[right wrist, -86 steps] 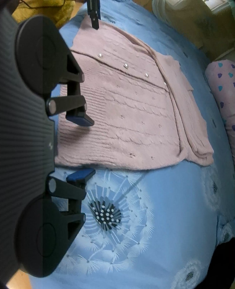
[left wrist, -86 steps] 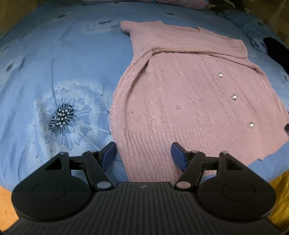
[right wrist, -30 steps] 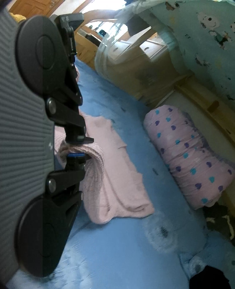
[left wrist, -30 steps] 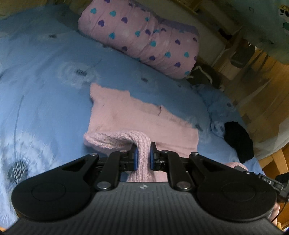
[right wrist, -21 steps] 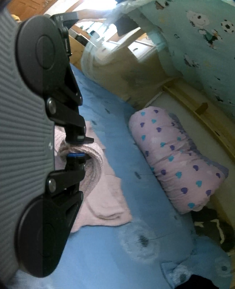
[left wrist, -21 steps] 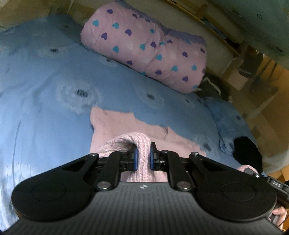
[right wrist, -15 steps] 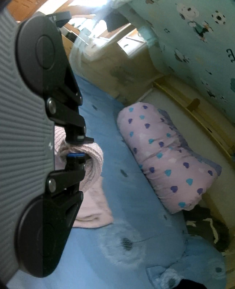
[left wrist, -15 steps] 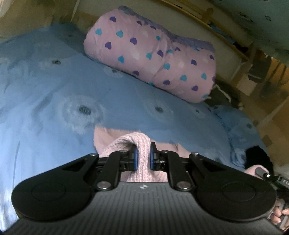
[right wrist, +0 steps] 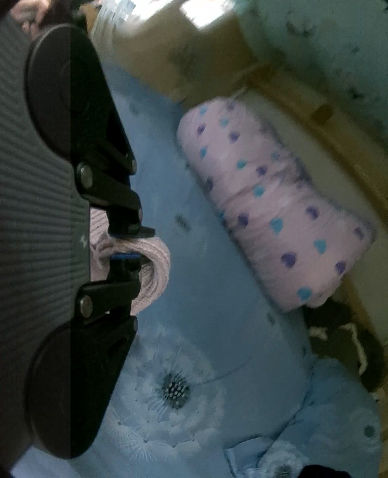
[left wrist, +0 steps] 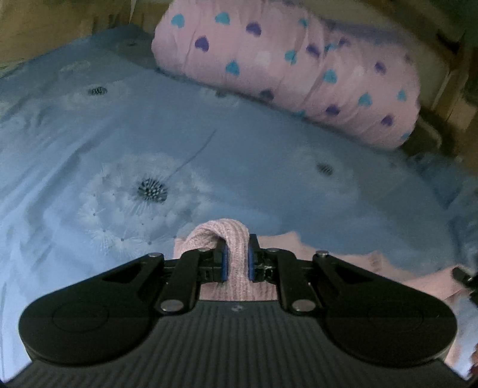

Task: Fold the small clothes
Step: 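Grasp the hem with the left gripper while the right gripper grasps beside it, then fold the hem up toward the collar and open both grippers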

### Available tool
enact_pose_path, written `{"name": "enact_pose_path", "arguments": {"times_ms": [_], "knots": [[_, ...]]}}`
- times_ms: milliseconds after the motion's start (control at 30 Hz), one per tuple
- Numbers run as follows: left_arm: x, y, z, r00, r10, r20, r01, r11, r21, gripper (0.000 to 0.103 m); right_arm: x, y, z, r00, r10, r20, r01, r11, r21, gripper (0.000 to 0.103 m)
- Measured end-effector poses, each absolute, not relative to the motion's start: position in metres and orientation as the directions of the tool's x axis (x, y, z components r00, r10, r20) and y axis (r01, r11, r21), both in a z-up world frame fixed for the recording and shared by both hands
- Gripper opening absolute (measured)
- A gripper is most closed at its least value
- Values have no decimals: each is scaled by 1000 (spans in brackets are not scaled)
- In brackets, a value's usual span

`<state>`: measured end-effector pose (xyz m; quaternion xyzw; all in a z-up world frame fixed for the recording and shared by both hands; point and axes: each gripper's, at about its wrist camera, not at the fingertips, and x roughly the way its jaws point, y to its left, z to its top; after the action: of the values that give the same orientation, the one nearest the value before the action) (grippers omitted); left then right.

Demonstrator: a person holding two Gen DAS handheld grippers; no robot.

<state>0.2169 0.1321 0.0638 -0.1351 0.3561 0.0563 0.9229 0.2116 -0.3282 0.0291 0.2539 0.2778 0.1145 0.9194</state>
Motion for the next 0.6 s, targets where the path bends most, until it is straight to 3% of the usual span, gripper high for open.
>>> {"name": "enact_pose_path", "arguments": {"times_ms": [200, 300, 367, 467, 500, 533, 600], "knots": [[238, 132, 20, 695, 34, -718, -171, 978, -120, 16, 229, -314, -11, 770, 294, -566, -34, 906, 423, 15], [233, 129, 25, 708, 31, -706, -136, 986, -94, 19, 224, -310, -12, 775, 284, -565, -54, 920, 388, 14], [228, 127, 35, 713, 20, -701, -112, 990, -86, 23, 221, -311, -5, 774, 286, -565, -58, 921, 385, 19], [218, 126, 54, 730, 11, -684, -96, 992, -86, 40, 212, -313, 9, 792, 279, -544, -73, 926, 369, 36], [214, 125, 61, 742, 18, -670, -94, 992, -78, 53, 208, -313, 14, 801, 275, -533, -80, 930, 359, 43], [207, 123, 69, 761, 31, -648, -93, 994, -62, 59, 202, -314, 19, 809, 272, -521, -91, 933, 347, 46], [198, 121, 81, 781, 40, -623, -79, 996, -35, 59, 194, -316, 27, 815, 273, -511, -106, 938, 331, 46]]}}
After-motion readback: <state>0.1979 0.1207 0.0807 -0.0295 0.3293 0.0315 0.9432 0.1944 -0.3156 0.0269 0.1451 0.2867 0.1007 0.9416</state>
